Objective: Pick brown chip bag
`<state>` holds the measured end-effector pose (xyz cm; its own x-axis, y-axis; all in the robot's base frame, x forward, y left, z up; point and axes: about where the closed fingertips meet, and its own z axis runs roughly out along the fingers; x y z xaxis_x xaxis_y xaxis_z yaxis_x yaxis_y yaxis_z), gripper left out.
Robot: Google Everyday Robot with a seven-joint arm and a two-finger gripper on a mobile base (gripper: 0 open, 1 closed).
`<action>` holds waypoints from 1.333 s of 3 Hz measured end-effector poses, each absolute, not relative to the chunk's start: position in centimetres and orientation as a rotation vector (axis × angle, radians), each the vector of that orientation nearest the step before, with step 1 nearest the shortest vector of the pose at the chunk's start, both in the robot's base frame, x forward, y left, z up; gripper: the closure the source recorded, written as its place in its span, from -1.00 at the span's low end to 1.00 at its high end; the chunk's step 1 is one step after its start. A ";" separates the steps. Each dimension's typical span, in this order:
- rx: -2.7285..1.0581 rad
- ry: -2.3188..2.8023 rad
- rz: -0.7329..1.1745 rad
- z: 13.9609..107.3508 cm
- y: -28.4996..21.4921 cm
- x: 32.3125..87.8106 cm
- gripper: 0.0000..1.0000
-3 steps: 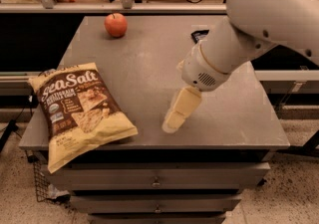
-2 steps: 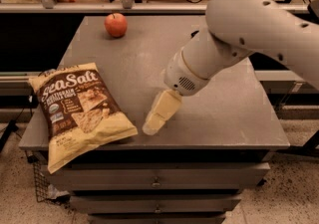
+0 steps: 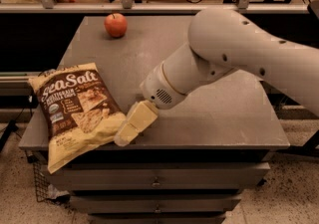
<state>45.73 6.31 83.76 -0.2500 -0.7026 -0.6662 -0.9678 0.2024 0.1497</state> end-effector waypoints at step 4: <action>-1.546 1.920 0.758 84.8 11.5 43.4 0.33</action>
Offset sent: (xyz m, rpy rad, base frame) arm -0.0253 0.0608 -0.0010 0.1445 -0.0191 0.0075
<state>43.44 11.53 84.78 -0.1822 -0.6671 -0.7224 -0.9807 0.1768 0.0841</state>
